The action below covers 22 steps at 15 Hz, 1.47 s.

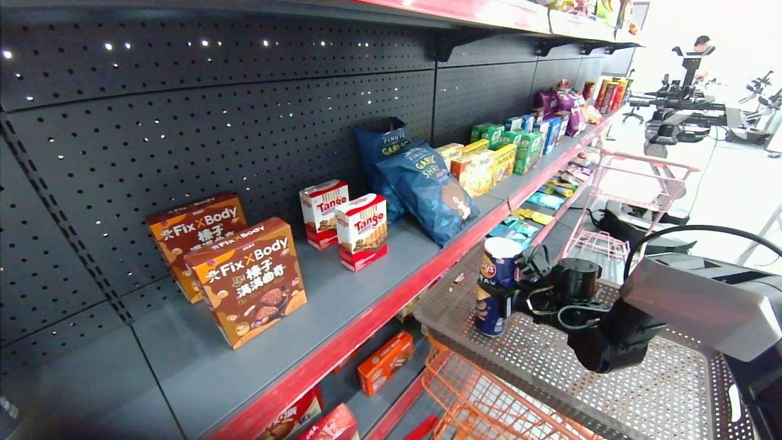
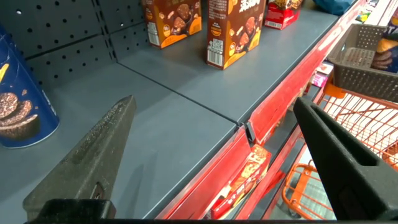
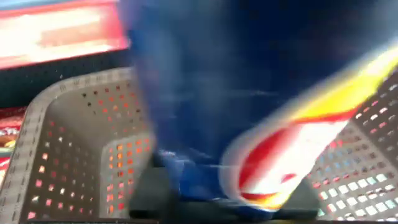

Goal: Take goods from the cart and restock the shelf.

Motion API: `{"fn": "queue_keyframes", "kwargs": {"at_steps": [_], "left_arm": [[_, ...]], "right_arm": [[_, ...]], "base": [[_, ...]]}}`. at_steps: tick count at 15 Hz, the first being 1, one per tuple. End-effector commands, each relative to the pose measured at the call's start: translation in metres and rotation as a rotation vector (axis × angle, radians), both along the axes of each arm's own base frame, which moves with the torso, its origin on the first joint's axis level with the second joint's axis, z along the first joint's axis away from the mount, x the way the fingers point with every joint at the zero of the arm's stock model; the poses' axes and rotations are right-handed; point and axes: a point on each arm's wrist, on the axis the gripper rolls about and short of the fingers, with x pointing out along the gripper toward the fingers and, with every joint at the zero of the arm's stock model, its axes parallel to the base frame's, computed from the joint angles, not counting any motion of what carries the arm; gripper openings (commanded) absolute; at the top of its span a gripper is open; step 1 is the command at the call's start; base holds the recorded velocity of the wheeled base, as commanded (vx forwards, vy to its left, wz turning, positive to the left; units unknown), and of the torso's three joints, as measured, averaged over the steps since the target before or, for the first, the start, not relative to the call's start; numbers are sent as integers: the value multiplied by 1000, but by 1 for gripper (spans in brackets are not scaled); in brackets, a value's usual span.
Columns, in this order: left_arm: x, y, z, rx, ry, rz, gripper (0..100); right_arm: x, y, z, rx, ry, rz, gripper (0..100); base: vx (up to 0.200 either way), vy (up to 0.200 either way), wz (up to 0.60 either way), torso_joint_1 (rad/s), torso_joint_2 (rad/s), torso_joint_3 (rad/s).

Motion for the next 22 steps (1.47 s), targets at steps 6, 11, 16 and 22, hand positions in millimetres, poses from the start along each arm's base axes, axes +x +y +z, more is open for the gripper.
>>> {"fn": "queue_keyframes", "kwargs": {"at_steps": [6, 11, 16, 22], "left_arm": [[0, 0, 0, 0, 1, 0, 100], [0, 0, 0, 0, 1, 0, 100], [0, 0, 0, 0, 1, 0, 100], [0, 0, 0, 0, 1, 0, 100]], "right_arm": [[-24, -12, 91, 12, -99, -155, 0], [-111, 9, 190, 49, 43, -428, 0], [-190, -19, 204, 33, 51, -413, 0], [-297, -96, 183, -14, -11, -443, 0]], "base": [[0, 0, 0, 0, 0, 0], [0, 0, 0, 0, 0, 0], [0, 0, 0, 0, 0, 0], [0, 0, 0, 0, 0, 0]]}}
